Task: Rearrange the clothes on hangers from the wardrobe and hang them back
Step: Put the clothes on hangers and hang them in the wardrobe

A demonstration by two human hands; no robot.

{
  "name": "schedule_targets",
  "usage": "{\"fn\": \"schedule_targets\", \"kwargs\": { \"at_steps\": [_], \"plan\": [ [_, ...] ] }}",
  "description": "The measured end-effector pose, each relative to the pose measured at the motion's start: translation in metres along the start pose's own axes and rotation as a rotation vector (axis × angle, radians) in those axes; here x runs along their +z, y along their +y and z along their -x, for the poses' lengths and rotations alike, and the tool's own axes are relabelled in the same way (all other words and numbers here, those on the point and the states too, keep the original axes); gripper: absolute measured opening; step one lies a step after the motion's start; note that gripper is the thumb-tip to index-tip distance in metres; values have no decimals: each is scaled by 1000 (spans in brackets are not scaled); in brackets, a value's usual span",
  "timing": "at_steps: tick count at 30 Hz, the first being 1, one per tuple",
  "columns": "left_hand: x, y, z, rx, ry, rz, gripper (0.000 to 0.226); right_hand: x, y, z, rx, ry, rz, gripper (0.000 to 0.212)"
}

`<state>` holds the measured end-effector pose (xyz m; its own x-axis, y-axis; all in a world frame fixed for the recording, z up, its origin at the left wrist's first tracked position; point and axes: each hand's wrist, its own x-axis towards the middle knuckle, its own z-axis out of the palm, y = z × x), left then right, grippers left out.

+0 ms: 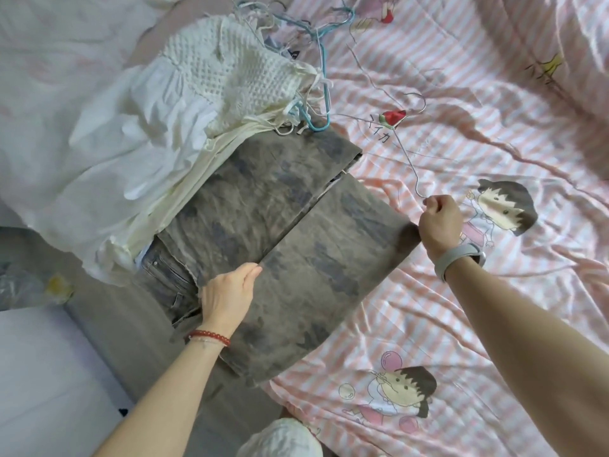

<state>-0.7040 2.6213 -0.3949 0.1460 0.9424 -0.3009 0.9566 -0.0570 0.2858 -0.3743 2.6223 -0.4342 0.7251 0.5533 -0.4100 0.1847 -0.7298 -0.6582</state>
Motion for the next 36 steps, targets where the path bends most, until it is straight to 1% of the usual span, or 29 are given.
{"fn": "schedule_targets", "kwargs": {
  "at_steps": [2, 3, 5, 7, 10, 12, 14, 16, 20, 22, 25, 28, 31, 34, 36],
  "plan": [
    [7, 4, -10, 15, 0, -77, 18, 0, 5, 2, -60, -11, 17, 25],
    [11, 9, -17, 22, 25, -70, 18, -1, 7, 2, -85, -15, 27, 25],
    [15, 25, -33, 25, 114, -7, 28, -4, 6, -1, -128, -31, 59, 26],
    [18, 51, -54, 63, 182, 71, 38, -6, 2, -7, -130, -58, 103, 29],
    [27, 88, -85, 91, 146, 115, 45, -5, -10, -15, -129, -106, 140, 35],
    [35, 99, -100, 66, 136, 100, 40, 0, -19, -22, -148, -172, 165, 35],
    [39, 101, -110, 59, 183, 112, 26, 5, -25, -30, -152, -281, 173, 29],
    [42, 98, -114, 92, 221, 140, 18, 8, -29, -35, -153, -315, 176, 25],
    [35, 95, -112, 166, 250, 218, 18, 12, -29, -26, -131, -226, 99, 28],
    [29, 84, -103, 253, 273, 173, 18, 11, -18, -13, -62, -194, -11, 25],
    [23, 65, -78, 387, 238, 119, 29, 3, 5, 12, -1, -142, -110, 22],
    [21, 56, -43, 397, 206, 124, 34, -8, 17, 43, -61, -91, -135, 23],
    [14, 50, -8, 371, 220, 92, 34, -19, 16, 77, -142, -39, -141, 22],
    [3, 41, 25, 348, 261, 32, 26, -38, 13, 109, -216, 52, -155, 16],
    [-7, 35, 50, 326, 286, 2, 14, -56, 11, 130, -302, 87, -165, 16]
  ]
}}
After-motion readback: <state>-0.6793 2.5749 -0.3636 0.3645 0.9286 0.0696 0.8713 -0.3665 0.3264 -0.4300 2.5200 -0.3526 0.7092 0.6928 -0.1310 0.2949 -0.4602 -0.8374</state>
